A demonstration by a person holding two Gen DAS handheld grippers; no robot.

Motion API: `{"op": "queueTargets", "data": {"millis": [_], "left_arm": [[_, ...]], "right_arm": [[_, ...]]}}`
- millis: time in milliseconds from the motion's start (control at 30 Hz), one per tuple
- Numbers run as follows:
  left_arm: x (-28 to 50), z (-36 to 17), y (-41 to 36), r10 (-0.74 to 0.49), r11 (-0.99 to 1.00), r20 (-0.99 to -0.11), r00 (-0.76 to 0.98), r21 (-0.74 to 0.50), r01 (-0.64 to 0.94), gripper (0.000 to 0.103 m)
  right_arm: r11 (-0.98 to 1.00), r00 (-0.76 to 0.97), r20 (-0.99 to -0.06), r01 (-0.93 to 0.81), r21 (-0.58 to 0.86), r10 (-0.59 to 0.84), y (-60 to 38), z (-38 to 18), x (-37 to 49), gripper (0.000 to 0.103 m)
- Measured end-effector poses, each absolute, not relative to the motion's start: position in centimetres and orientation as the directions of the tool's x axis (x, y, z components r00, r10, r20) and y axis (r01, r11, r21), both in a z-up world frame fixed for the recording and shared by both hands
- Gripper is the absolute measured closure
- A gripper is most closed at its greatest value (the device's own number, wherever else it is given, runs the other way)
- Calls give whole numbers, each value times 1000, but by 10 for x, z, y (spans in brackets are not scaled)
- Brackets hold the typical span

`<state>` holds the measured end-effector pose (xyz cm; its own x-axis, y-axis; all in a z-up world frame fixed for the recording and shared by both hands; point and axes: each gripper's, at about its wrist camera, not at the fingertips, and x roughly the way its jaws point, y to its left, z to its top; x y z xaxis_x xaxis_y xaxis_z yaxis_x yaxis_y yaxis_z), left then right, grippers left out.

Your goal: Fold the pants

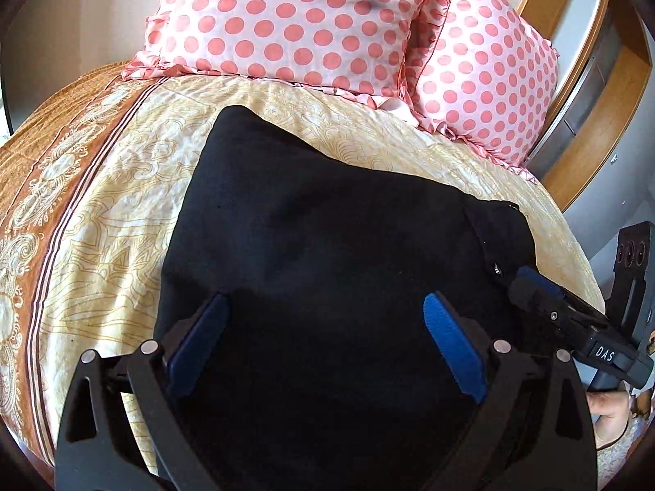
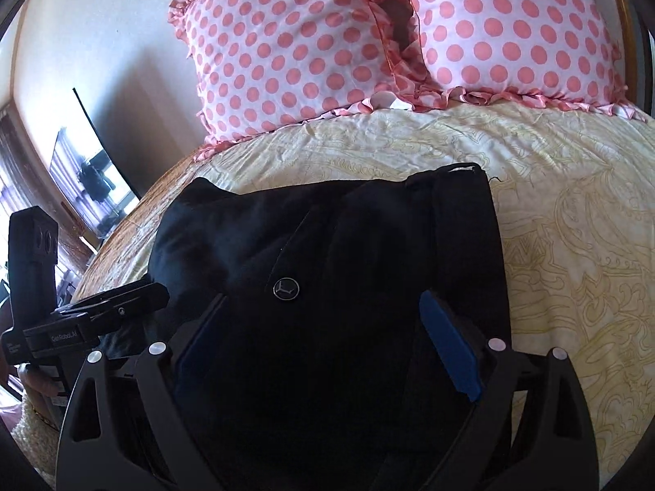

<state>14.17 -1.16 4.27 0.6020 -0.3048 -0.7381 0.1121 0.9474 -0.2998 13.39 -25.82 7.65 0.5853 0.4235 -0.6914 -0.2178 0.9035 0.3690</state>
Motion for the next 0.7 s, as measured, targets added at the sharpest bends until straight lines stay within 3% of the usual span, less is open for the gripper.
{"op": "queueTargets", "data": {"millis": [100,233,400,467,700], "left_arm": [[126,53,-12,-284,955,-715,639,-268,124,6],[89,66,-29,-205,978,-666,717,-112,176,4],[70,47,-57,-72,981,-675,735,87,175,2],[73,35,-59,-56,984,-687,725,85,156,2],[70,34,-53,-59,992,-680,731,40,118,2]], "right_arm": [[915,648,-650,-224,334,396,-261,90,114,8],[930,725,-583,-271,247,366,-259,105,77,8],[965,754,-608,-246,91,250,-244,89,56,6],[973,744,-643,-231,6,181,-236,71,57,5],[974,779,-594,-223,34,199,-242,72,49,2]]}}
